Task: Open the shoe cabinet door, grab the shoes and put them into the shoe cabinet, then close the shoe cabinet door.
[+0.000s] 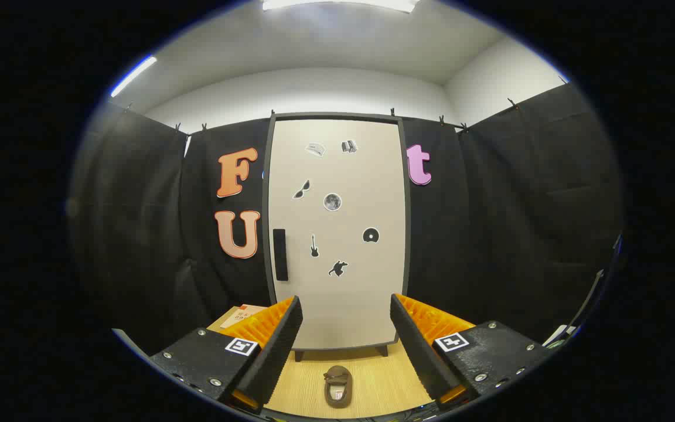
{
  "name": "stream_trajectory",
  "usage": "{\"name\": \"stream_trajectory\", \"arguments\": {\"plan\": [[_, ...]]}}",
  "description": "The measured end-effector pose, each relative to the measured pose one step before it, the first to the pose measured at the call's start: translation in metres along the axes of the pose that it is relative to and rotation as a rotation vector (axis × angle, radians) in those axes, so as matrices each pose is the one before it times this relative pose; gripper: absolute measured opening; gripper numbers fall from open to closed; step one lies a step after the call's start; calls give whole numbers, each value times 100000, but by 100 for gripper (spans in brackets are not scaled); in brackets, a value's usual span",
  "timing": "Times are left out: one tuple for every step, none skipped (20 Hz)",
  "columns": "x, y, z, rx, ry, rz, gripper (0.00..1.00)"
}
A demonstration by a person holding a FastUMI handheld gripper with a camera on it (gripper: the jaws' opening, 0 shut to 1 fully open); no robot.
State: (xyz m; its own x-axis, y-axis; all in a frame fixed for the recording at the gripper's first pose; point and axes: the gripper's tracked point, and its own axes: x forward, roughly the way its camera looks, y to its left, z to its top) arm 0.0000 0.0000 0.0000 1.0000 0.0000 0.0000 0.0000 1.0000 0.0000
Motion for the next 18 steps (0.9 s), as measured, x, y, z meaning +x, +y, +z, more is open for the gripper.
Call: {"name": "stream_trajectory", "arguments": {"plan": [[-17, -29, 36, 48, -60, 94, 94], [37, 147, -39, 57, 130, 274, 94], [124, 75, -44, -28, 357, -131, 94], [66, -92, -58, -54, -44, -127, 94], [88, 115, 56, -276, -46, -47, 94], [64, 83, -31, -189, 146, 97, 94], [-28, 217, -45, -109, 261, 335, 94], [55, 49, -57, -3, -120, -17, 94], [65, 58, 95, -18, -299, -84, 94], [82, 104, 79, -153, -85, -112, 94], [98, -35, 72, -117, -93, -292, 94], [79, 176, -23, -2, -196, -22, 94], [111, 177, 23, 125, 115, 265, 94], [108, -40, 29, 316, -5, -161, 94], [82, -4, -30, 226, 97, -12, 94], [50, 58, -88, 184, 43, 21, 94], [109, 31, 14, 173, -110, -94, 94], [153, 78, 14, 230, 59, 99, 94]]}}
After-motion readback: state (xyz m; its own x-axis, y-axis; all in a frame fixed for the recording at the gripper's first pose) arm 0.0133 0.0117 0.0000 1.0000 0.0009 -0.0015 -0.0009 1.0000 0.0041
